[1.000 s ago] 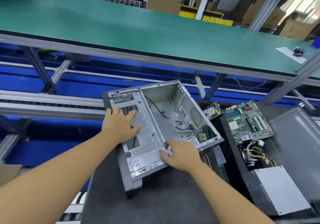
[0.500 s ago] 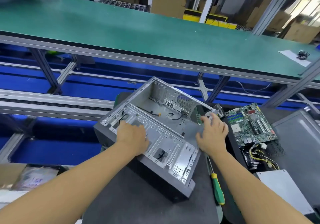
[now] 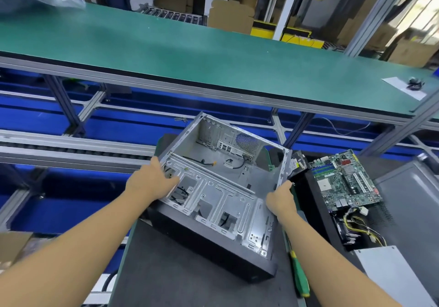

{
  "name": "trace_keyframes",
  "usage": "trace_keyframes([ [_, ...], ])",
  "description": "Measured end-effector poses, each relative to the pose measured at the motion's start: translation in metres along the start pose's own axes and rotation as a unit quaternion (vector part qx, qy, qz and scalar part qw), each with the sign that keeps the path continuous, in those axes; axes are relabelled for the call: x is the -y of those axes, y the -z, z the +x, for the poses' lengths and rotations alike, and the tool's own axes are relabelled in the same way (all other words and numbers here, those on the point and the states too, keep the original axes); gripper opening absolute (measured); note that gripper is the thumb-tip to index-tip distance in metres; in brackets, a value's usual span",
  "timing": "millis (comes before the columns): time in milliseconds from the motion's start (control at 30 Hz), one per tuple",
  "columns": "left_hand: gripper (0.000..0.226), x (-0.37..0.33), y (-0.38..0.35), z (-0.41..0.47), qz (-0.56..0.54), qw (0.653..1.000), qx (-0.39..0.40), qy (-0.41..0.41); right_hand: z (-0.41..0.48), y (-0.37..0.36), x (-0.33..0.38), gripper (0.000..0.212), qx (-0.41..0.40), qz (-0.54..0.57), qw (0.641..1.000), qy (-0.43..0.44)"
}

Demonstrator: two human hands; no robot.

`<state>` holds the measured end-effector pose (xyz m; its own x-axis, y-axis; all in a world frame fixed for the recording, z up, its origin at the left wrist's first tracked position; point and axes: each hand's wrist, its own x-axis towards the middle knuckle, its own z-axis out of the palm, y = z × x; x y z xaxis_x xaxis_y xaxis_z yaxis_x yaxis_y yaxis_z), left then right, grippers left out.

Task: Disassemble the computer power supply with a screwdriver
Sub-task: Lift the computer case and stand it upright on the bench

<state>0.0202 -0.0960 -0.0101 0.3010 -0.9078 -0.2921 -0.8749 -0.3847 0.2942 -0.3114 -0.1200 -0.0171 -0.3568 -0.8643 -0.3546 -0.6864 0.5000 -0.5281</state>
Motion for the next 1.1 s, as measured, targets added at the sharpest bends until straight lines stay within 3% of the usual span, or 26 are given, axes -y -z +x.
trace_keyframes([
  [100, 0.078, 0.003, 0.005, 0.000, 0.007, 1.000, 0.005, 0.015, 0.027, 0.009, 0.010, 0.057, 0.026, 0.032, 0.999, 0.027],
  [200, 0.088, 0.009, 0.007, 0.004, -0.027, 0.997, 0.047, 0.059, 0.046, 0.025, 0.014, 0.060, 0.093, 0.166, 0.981, 0.027],
  [300, 0.091, 0.008, 0.003, 0.010, -0.187, 0.975, 0.083, 0.089, 0.046, 0.028, 0.001, 0.082, 0.144, 0.195, 0.969, -0.045],
  [400, 0.096, -0.003, 0.006, 0.022, -0.344, 0.921, 0.106, 0.148, 0.040, 0.012, -0.008, 0.079, 0.184, 0.202, 0.955, -0.120],
  [533, 0.105, -0.007, 0.005, 0.035, -0.379, 0.900, 0.134, 0.172, 0.042, 0.005, 0.000, 0.058, 0.121, 0.216, 0.964, -0.098],
  [667, 0.107, -0.012, -0.005, 0.041, -0.267, 0.945, 0.058, 0.178, 0.043, 0.002, 0.000, 0.045, 0.092, 0.239, 0.964, -0.076],
  [733, 0.103, -0.014, -0.007, 0.042, -0.242, 0.951, 0.044, 0.187, 0.046, 0.003, 0.002, 0.036, 0.082, 0.239, 0.966, -0.064],
  [900, 0.079, -0.017, -0.005, 0.040, -0.294, 0.935, -0.005, 0.196, 0.055, 0.007, 0.011, 0.025, 0.062, 0.253, 0.965, -0.020],
  [1000, 0.078, -0.027, 0.008, 0.042, -0.346, 0.920, -0.041, 0.179, 0.062, 0.014, 0.022, 0.019, 0.035, 0.274, 0.961, 0.028],
  [1100, 0.075, -0.039, 0.026, 0.048, -0.375, 0.909, -0.076, 0.167, 0.069, 0.024, 0.038, 0.027, -0.003, 0.282, 0.954, 0.103],
])
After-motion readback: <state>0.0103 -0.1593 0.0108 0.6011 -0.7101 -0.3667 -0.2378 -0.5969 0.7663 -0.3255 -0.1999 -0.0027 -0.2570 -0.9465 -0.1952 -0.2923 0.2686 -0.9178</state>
